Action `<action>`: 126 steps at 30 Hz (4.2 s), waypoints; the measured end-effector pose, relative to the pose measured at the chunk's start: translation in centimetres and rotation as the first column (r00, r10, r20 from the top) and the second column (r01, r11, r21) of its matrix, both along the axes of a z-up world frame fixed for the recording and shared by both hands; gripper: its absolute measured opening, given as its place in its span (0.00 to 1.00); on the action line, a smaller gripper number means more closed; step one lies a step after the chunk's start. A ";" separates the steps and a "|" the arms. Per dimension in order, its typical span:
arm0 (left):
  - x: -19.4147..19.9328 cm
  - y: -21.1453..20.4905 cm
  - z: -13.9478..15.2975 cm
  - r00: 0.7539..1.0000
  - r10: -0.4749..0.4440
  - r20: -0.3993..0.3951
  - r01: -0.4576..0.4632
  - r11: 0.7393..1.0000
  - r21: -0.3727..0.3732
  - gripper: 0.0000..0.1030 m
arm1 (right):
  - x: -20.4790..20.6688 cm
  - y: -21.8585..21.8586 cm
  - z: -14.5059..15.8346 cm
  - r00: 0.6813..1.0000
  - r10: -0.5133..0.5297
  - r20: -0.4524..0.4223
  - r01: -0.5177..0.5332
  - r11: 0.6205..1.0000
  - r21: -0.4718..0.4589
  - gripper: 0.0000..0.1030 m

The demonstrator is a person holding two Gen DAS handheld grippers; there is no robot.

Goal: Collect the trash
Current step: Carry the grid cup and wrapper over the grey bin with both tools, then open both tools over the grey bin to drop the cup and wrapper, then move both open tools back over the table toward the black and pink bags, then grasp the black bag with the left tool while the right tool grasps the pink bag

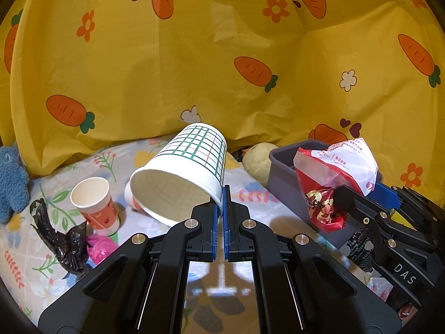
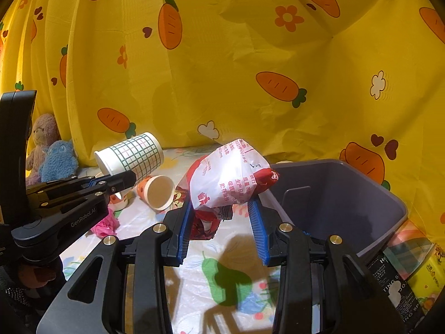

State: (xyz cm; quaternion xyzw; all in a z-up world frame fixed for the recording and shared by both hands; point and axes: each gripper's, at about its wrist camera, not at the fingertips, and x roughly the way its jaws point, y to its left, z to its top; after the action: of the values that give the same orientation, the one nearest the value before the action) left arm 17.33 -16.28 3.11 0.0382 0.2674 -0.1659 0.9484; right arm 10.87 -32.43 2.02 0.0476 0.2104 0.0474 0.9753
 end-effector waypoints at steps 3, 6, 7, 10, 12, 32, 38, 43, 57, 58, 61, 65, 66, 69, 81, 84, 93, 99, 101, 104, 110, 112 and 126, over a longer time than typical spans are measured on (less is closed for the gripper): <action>0.4 -1.7 0.4 0.999 -0.046 0.003 0.046 0.999 0.006 0.02 | 0.0 -1.8 0.1 0.998 -0.063 0.008 0.063 0.998 0.004 0.37; 0.8 -3.6 0.8 0.995 -0.100 0.002 0.100 0.995 0.009 0.02 | 0.3 -4.0 -0.1 0.992 -0.129 -0.001 0.129 0.992 0.007 0.38; 1.0 -4.2 0.9 0.993 -0.116 -0.002 0.116 0.993 0.005 0.02 | 0.4 -4.6 -0.2 0.989 -0.151 -0.005 0.151 0.989 0.006 0.38; 1.8 -5.8 0.9 0.986 -0.164 -0.014 0.164 0.986 -0.017 0.02 | 0.7 -6.3 -0.4 0.978 -0.206 -0.017 0.206 0.978 0.012 0.38; 2.2 -6.9 0.8 0.981 -0.195 -0.020 0.195 0.981 -0.020 0.02 | 0.9 -7.1 -0.6 0.972 -0.234 -0.021 0.235 0.972 0.011 0.38; 5.2 -13.8 -1.2 0.921 -0.379 -0.095 0.373 0.925 -0.074 0.02 | 2.8 -9.9 -2.6 0.947 -0.312 -0.075 0.312 0.950 -0.008 0.39; 5.3 -14.7 -1.7 0.907 -0.409 -0.104 0.401 0.912 -0.090 0.02 | 2.8 -10.2 -2.9 0.944 -0.320 -0.080 0.321 0.947 -0.009 0.39; 5.5 -15.2 -2.0 0.903 -0.414 -0.113 0.405 0.910 -0.095 0.02 | 2.9 -10.7 -3.2 0.940 -0.330 -0.086 0.330 0.944 -0.012 0.41; 4.8 -13.1 -1.4 0.953 -0.302 -0.040 0.297 0.949 -0.102 0.81 | 2.7 -12.1 -3.9 0.918 -0.384 -0.098 0.385 0.923 -0.002 0.62; 4.6 -12.7 -1.3 0.957 -0.288 -0.032 0.283 0.954 -0.096 0.82 | 2.6 -12.1 -3.9 0.917 -0.386 -0.096 0.388 0.922 -0.001 0.63; 4.1 -11.6 -1.0 0.968 -0.250 -0.013 0.248 0.965 -0.086 0.88 | 2.1 -11.8 -3.6 0.914 -0.398 -0.078 0.399 0.917 0.000 0.73; 3.5 -10.2 -0.8 0.978 -0.207 -0.004 0.206 0.976 -0.077 0.90 | 1.4 -11.4 -3.0 0.913 -0.404 -0.060 0.405 0.914 0.008 0.78; 3.2 -9.8 -0.8 0.980 -0.199 -0.001 0.198 0.977 -0.074 0.90 | 1.2 -11.2 -2.9 0.913 -0.404 -0.055 0.405 0.914 0.008 0.79; 2.5 -8.8 -0.7 0.984 -0.178 0.007 0.178 0.981 -0.072 0.90 | 0.8 -10.6 -2.6 0.915 -0.401 -0.039 0.401 0.916 0.003 0.80; -0.7 -1.9 -0.8 0.998 -0.061 0.017 0.062 0.996 -0.068 0.91 | -0.7 -7.0 -1.8 0.941 -0.338 -0.029 0.339 0.940 0.033 0.84; -1.5 0.2 -0.9 1.000 -0.018 0.017 0.019 0.998 -0.065 0.91 | -1.0 -5.5 -1.7 0.950 -0.312 -0.028 0.313 0.949 0.035 0.84; -3.7 8.8 -1.2 0.987 0.162 0.003 -0.161 0.982 -0.096 0.91 | -0.5 1.5 -1.0 0.988 -0.147 -0.045 0.148 0.989 0.024 0.84; -4.3 15.7 -2.6 0.930 0.368 0.005 -0.368 0.930 0.002 0.91 | 1.4 8.2 -1.8 0.995 0.001 -0.103 -0.001 1.000 -0.005 0.84; -4.5 17.9 -2.8 0.903 0.429 0.014 -0.429 0.903 0.018 0.91 | 2.0 10.8 -2.1 0.992 0.051 -0.118 -0.054 0.998 -0.022 0.84; -5.0 21.2 -2.6 0.876 0.483 0.003 -0.483 0.876 -0.008 0.91 | 3.0 14.5 -2.6 0.983 0.120 -0.141 -0.128 0.991 -0.045 0.84; -5.9 24.6 -2.3 0.842 0.539 -0.001 -0.539 0.842 -0.035 0.91 | 4.7 19.9 -3.7 0.962 0.203 -0.182 -0.222 0.971 -0.090 0.84; -6.0 25.2 -2.5 0.836 0.548 -0.010 -0.548 0.835 -0.044 0.91 | 5.5 21.1 -4.4 0.955 0.213 -0.205 -0.235 0.968 -0.092 0.83; -5.7 26.1 -3.4 0.842 0.538 -0.032 -0.539 0.841 -0.039 0.91 | 9.2 23.9 -8.0 0.906 0.250 -0.342 -0.287 0.956 -0.060 0.54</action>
State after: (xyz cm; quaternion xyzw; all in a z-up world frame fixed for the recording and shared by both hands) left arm 11.60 9.87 -0.32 -0.0618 0.2727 0.1007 0.9548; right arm 20.03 -8.50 -5.93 -0.0279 0.3777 0.1609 0.9114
